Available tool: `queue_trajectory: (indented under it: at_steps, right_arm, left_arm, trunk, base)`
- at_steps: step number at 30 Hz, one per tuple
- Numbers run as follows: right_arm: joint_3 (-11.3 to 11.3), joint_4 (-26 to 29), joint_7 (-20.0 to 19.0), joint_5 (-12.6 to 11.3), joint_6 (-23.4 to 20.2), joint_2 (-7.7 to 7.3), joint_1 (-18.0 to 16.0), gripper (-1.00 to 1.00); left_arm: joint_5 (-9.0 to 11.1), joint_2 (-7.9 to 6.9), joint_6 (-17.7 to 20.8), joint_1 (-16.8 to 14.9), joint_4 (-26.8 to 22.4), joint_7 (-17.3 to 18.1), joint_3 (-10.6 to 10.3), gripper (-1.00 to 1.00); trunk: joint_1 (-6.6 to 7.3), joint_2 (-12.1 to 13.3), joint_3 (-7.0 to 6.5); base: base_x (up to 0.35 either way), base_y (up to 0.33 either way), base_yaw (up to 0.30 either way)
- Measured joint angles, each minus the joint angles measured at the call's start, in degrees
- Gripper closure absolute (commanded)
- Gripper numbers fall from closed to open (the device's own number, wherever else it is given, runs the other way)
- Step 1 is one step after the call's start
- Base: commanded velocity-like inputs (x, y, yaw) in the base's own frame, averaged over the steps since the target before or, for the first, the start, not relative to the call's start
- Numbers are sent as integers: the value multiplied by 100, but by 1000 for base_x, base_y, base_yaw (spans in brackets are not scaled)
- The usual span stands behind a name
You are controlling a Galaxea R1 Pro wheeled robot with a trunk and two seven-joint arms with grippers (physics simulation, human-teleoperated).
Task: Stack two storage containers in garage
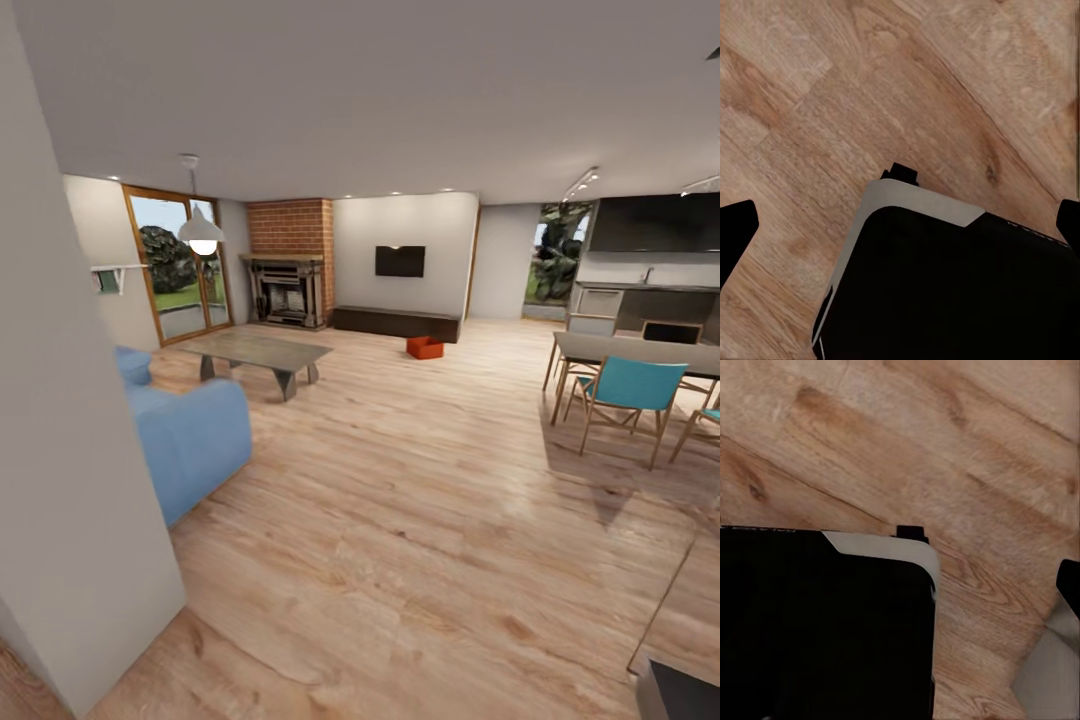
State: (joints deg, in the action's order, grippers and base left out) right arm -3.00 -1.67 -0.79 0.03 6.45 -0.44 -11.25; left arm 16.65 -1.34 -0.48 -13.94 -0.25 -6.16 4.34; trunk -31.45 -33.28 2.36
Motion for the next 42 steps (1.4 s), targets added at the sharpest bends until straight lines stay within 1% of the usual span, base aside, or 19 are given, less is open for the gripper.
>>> queue_trajectory:
  at_steps: [7,29,33,37,39,42]
  right_arm:
    - [-4,0,0,5,-1,-9,0,-100]
    - [-13,0,8,37,-7,-21,-3,-100]
    - [-13,1,8,8,-9,-31,-3,-100]
    - [-6,0,8,-10,-12,-16,-1,-100]
    - [2,0,8,-16,-19,22,0,-100]
    - [8,0,8,-8,-15,4,1,-100]
  left_arm:
    - [1,-7,0,0,0,0,4,-100]
    - [16,-16,-5,-1,4,0,2,-100]
    - [27,-16,-7,0,7,0,2,-100]
    - [32,-21,-7,-2,8,-3,4,-100]
    - [33,-18,-8,0,8,-3,4,-100]
    - [29,-17,-8,-2,8,-3,2,-100]
  trunk:
    - [0,0,0]
    - [0,0,0]
    - [0,0,0]
    - [0,0,0]
    - [0,0,0]
    - [0,0,0]
  base:
    - [324,0,-73]
    - [324,0,-2]
    - [324,0,0]
    - [324,0,0]
    - [324,0,0]
    - [324,0,0]
